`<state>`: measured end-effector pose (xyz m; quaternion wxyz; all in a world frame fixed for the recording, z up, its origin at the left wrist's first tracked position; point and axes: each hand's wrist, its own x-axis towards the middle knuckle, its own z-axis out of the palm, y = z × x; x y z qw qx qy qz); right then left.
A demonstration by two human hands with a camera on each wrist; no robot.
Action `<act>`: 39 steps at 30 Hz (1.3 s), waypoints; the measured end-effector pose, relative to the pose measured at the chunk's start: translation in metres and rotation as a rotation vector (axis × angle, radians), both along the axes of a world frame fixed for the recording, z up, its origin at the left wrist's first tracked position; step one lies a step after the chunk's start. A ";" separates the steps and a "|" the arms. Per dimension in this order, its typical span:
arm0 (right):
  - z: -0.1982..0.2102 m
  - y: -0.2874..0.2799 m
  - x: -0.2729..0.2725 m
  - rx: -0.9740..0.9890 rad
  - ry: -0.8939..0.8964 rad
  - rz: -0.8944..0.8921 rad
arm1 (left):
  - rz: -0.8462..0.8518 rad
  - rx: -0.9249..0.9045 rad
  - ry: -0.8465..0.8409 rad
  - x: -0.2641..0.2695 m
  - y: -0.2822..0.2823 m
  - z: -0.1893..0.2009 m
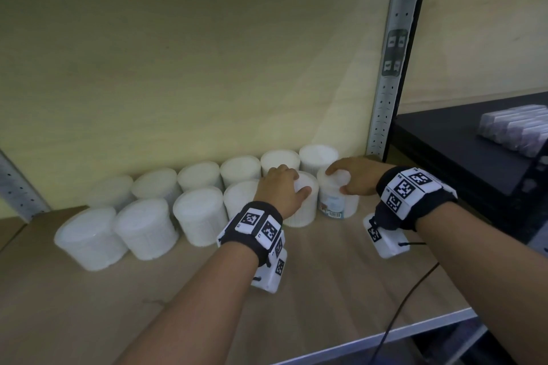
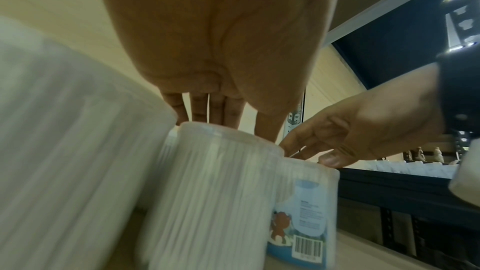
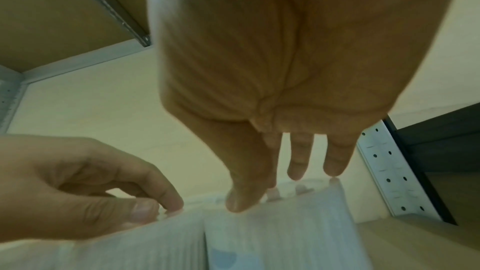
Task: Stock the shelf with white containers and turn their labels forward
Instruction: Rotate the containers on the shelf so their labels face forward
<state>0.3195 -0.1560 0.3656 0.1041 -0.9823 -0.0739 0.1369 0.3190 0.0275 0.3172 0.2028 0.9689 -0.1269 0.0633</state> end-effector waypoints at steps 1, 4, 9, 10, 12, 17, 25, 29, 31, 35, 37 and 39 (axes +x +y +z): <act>0.000 0.000 0.001 0.034 -0.008 0.002 | 0.000 -0.001 -0.002 0.000 0.000 0.000; 0.000 0.000 0.005 0.152 -0.086 -0.078 | 0.002 -0.013 -0.004 0.001 0.000 -0.001; -0.006 0.005 0.008 0.010 -0.143 -0.148 | 0.005 -0.021 -0.007 0.001 0.000 -0.001; -0.008 0.005 0.007 -0.015 -0.133 -0.148 | 0.005 -0.022 -0.007 0.000 0.000 -0.001; -0.012 0.005 0.007 -0.034 -0.126 -0.144 | 0.007 -0.020 -0.006 0.000 0.000 -0.001; -0.013 0.003 0.008 -0.032 -0.121 -0.134 | 0.010 -0.018 -0.012 0.000 0.000 -0.001; -0.005 -0.001 0.006 -0.039 -0.056 -0.049 | 0.014 -0.015 -0.008 0.000 -0.001 -0.002; 0.000 -0.004 0.005 0.033 -0.052 -0.022 | 0.012 -0.012 -0.004 0.000 -0.001 -0.001; 0.001 -0.003 0.006 0.057 -0.083 -0.034 | 0.013 -0.011 0.000 0.000 -0.001 -0.001; -0.003 0.001 0.008 0.031 -0.132 -0.084 | 0.012 -0.009 0.004 -0.001 -0.001 0.000; -0.004 0.002 0.007 -0.018 -0.096 -0.077 | 0.012 -0.003 0.004 -0.001 -0.002 0.000; -0.004 0.001 0.006 -0.048 -0.071 -0.060 | 0.013 0.000 0.006 0.000 -0.002 0.000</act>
